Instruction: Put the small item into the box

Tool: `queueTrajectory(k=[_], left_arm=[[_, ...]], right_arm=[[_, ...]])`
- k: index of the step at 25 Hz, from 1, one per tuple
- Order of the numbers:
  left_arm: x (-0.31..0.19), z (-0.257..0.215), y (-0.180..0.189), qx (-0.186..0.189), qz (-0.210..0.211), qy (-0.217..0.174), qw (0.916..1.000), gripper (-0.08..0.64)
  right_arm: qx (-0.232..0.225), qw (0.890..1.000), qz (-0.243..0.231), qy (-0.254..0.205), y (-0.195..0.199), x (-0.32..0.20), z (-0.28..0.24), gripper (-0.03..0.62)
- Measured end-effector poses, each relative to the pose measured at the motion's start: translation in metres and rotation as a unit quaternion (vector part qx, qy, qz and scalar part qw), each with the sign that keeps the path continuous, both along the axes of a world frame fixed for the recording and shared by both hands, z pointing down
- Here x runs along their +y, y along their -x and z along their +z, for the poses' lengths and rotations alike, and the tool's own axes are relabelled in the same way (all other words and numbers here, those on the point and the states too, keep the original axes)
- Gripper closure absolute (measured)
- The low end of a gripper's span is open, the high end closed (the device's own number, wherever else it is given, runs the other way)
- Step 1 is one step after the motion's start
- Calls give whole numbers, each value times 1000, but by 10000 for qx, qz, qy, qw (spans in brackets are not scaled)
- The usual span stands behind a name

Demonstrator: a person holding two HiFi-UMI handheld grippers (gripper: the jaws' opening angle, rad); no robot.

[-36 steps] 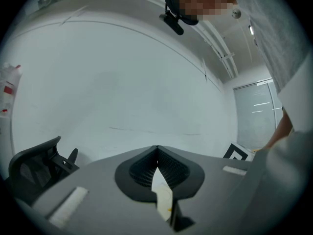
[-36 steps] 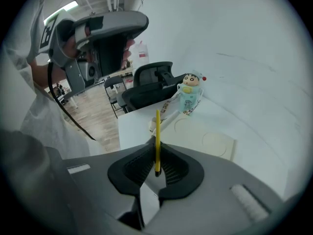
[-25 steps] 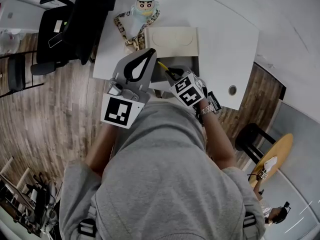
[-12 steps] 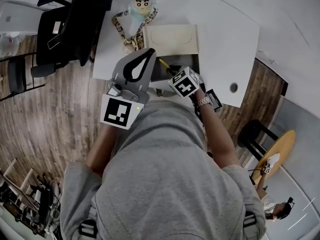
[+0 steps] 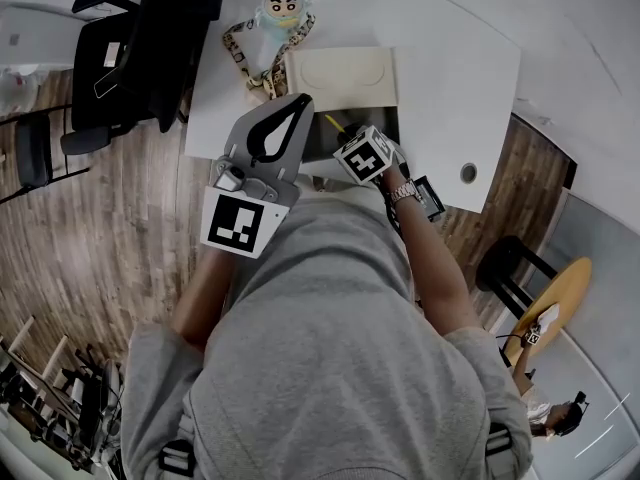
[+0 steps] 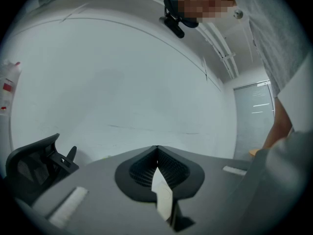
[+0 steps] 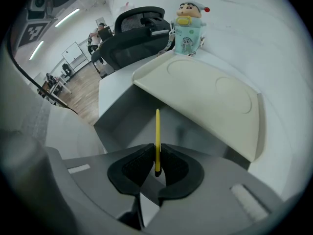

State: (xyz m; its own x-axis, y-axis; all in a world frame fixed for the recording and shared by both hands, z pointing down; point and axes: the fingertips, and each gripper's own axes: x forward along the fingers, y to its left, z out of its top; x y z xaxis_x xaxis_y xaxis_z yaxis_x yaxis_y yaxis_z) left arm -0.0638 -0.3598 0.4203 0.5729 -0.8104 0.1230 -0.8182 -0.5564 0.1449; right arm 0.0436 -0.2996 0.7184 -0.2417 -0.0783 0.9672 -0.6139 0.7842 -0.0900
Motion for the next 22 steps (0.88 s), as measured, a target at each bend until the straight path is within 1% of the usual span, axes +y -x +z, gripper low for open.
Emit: queueTrajectory(k=[8, 11, 16, 22], left_arm=[[3, 4, 1, -18, -7, 38, 10000, 557], [2, 3, 2, -28, -27, 19, 10000, 557], [3, 3, 2, -23, -22, 15, 10000, 557], [5, 6, 5, -29, -47, 57, 10000, 557]], right_arm=[[251, 9995, 163, -60, -9, -8, 11, 531], [310, 9993, 200, 6, -11, -6, 14, 529], [354, 9992, 160, 80, -10, -4, 19, 529], [470, 9988, 87, 44, -11, -4, 22, 528]])
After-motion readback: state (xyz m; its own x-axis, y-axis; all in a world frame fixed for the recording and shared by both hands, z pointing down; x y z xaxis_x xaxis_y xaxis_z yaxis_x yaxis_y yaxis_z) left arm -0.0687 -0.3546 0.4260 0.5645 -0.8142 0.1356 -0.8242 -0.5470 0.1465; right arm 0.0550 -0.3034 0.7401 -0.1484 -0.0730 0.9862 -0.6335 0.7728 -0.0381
